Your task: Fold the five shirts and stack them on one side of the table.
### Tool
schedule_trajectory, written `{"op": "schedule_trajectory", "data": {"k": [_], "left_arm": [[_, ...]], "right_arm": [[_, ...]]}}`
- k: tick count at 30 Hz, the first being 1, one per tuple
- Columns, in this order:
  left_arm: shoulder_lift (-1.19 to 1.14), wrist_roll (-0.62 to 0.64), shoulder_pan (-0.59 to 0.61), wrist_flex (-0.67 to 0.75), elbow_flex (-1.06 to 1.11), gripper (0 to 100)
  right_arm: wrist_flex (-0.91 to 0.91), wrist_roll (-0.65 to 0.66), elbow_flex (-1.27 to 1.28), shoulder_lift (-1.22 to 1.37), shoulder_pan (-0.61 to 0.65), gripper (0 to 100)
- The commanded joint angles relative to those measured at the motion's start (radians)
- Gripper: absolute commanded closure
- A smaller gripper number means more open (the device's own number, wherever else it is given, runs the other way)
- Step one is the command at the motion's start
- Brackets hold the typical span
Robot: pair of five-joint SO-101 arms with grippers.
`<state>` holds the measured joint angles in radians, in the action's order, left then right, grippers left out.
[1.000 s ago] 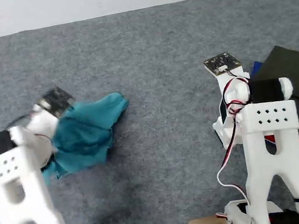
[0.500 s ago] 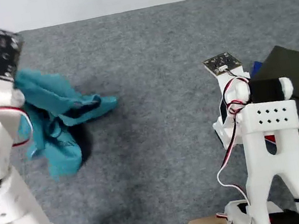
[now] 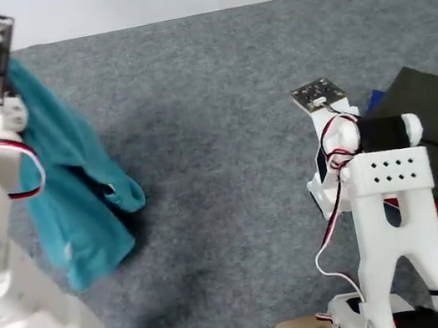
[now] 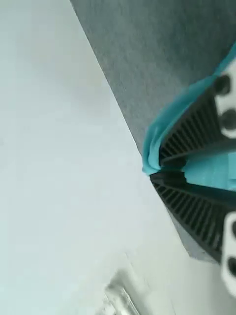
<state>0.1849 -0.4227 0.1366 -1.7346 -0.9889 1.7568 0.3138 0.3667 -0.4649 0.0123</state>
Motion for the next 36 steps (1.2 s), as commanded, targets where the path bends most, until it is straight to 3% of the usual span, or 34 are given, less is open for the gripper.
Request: {"op": "schedule_trajectory", "data": {"k": [1, 8, 10, 13, 21, 27, 31, 36], "left_arm": [[-0.006, 0.057, -0.107, -0.018, -0.028, 100], [-0.043, 0.133, -0.338, -0.018, 0.076, 99], [-0.043, 0.133, -0.368, -0.018, 0.114, 95], [-0.04, 0.137, -0.382, -0.02, 0.186, 86], [-0.04, 0.133, -0.373, -0.02, 0.321, 85], [-0.038, 0.133, -0.229, -0.021, 0.417, 85], [-0.038, 0.133, -0.091, -0.021, 0.564, 85], [-0.04, 0.115, 0.129, -0.02, 0.693, 86]], "right_arm": [[0.016, -0.002, -0.011, -0.025, -0.005, 99.0], [0.018, -0.002, -0.011, -0.03, -0.093, 99.0], [0.024, -0.002, -0.011, -0.03, -0.12, 99.0], [0.027, 0.0, -0.011, -0.03, -0.148, 99.0], [0.025, 0.061, -0.021, -0.028, -0.151, 99.0], [0.025, 0.061, -0.109, -0.021, -0.076, 99.0], [0.025, 0.057, -0.109, -0.019, 0.134, 98.5], [0.022, 0.041, -0.107, 0.008, 0.39, 84.6]]}}
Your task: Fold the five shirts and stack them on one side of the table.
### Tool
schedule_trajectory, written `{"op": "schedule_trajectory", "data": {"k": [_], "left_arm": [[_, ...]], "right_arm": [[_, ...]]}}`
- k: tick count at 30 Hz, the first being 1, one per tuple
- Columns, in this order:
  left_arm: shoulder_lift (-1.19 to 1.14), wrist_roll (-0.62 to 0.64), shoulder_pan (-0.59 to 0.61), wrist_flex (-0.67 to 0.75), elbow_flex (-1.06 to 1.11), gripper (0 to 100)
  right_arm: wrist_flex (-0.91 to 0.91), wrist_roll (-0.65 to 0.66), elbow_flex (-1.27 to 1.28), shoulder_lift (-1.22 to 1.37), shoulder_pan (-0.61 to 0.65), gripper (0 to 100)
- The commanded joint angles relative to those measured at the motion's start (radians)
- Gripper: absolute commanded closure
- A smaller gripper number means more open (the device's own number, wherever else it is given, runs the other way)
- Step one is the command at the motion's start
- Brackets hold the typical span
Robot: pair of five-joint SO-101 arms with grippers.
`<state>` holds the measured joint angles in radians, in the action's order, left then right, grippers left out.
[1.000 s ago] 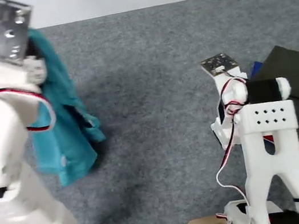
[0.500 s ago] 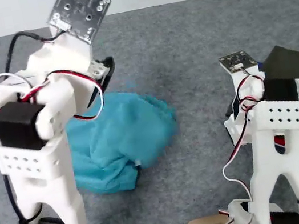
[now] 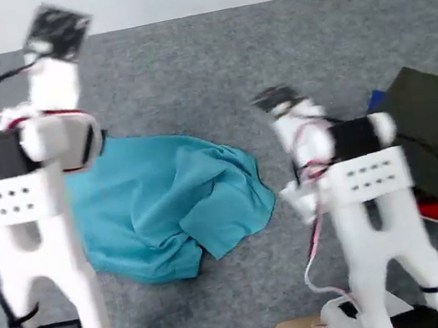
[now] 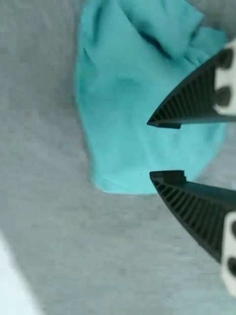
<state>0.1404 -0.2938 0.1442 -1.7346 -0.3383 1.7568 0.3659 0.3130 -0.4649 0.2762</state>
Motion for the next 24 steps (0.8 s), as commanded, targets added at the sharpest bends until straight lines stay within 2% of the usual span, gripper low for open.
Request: {"op": "schedule_trajectory", "data": {"k": [1, 7, 11, 18, 24], "left_arm": [[0.005, -0.028, 0.169, -0.018, 0.059, 86], [0.0, -0.097, 0.428, 0.005, 0.136, 86], [0.003, -0.098, 0.545, 0.061, 0.194, 86], [0.003, -0.13, 0.634, 0.074, 0.228, 86], [0.003, -0.13, 0.649, 0.072, 0.228, 86]], "right_arm": [[0.021, -0.032, -0.054, 0.033, 0.162, 82.6], [-0.031, -0.087, -0.061, 0.275, 0.332, 79.4], [-0.114, -0.091, -0.095, 0.43, 0.404, 79.4], [-0.18, -0.089, -0.221, 0.648, 0.481, 79.4], [-0.185, -0.092, -0.353, 0.789, 0.522, 79.4]]}}
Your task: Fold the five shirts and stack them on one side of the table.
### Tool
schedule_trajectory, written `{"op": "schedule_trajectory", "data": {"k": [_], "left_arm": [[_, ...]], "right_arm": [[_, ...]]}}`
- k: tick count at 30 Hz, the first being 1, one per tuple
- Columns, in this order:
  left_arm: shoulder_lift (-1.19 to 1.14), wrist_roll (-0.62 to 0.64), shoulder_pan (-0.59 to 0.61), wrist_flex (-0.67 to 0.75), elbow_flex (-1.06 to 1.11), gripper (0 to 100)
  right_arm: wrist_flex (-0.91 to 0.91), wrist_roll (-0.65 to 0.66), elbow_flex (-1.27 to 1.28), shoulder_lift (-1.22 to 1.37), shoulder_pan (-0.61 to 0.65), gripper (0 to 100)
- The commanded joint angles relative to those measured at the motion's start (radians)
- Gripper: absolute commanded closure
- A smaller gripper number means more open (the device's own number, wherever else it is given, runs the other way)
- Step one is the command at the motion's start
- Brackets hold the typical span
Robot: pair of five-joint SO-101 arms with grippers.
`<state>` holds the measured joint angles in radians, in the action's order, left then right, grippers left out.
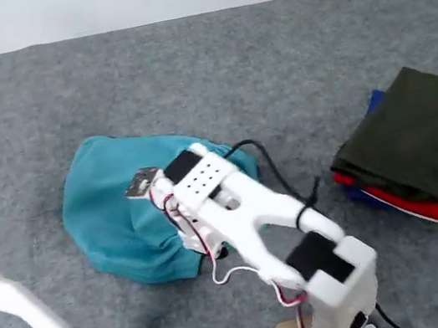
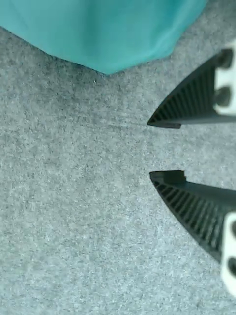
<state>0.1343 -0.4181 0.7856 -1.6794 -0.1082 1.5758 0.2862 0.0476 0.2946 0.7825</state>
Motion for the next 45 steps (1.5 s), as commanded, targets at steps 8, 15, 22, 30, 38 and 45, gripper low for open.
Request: {"op": "schedule_trajectory", "data": {"k": [8, 15, 22, 30, 38, 45], "left_arm": [[0.009, -0.006, 0.009, 0.014, -0.002, 86], [0.009, -0.006, 0.009, 0.014, -0.001, 86], [0.009, -0.006, 0.008, 0.015, -0.001, 86], [0.009, -0.006, 0.0, 0.015, -0.001, 86], [0.009, -0.006, -0.178, -0.061, -0.001, 86], [0.011, 0.002, -0.559, -0.075, 0.203, 86]], "right_arm": [[-0.041, -0.012, -0.184, 0.22, 0.021, 79.4], [-0.025, -0.003, -0.242, 0.377, 0.018, 83.7], [0.039, -0.003, -0.259, 0.36, -0.045, 99.1], [0.18, 0.08, -0.394, 0.137, -0.179, 98.8], [0.217, 0.11, -0.555, -0.113, -0.406, 98.8], [0.217, 0.123, -0.601, -0.162, -0.579, 98.8]]}}
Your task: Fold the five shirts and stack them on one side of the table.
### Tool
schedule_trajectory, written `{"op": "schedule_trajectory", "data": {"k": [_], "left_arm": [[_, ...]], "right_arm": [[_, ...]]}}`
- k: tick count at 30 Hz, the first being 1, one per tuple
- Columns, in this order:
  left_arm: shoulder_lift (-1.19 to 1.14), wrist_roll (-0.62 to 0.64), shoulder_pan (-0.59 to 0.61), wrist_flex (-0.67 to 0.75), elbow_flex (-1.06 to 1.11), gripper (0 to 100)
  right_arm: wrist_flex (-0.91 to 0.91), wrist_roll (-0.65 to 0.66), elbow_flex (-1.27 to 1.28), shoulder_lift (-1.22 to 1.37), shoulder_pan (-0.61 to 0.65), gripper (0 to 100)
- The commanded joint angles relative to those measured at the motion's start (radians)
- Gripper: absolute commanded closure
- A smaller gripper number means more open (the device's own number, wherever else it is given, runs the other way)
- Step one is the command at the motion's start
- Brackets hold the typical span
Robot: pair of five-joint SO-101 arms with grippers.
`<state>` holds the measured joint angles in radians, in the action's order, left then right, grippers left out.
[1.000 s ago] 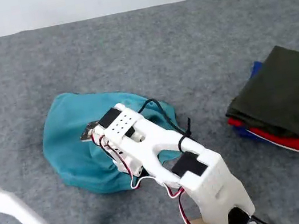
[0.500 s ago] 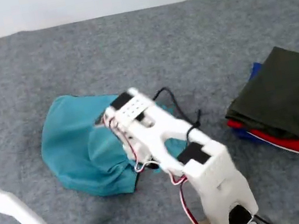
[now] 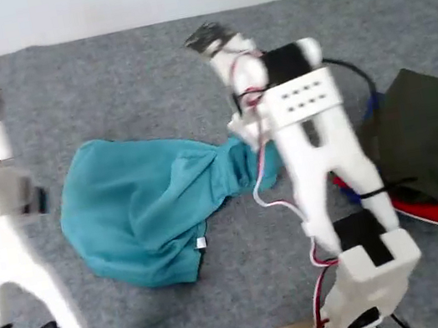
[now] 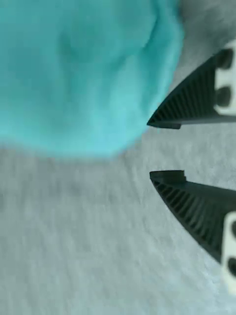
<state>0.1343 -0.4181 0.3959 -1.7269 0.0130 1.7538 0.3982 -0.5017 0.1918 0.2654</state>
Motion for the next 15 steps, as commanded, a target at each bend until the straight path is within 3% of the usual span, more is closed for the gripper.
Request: {"op": "schedule_trajectory", "data": {"k": [1, 9, 15], "left_arm": [[0.011, 0.002, -0.229, -0.026, 0.13, 86], [0.002, 0.051, -0.612, 0.101, 0.435, 85], [0.0, 0.074, -0.773, 0.209, 0.541, 81]], "right_arm": [[0.039, 0.009, -0.052, -0.059, -0.074, 98.8], [0.039, 0.005, -0.046, -0.058, -0.09, 98.8], [0.039, 0.005, -0.046, -0.058, -0.09, 98.8]]}}
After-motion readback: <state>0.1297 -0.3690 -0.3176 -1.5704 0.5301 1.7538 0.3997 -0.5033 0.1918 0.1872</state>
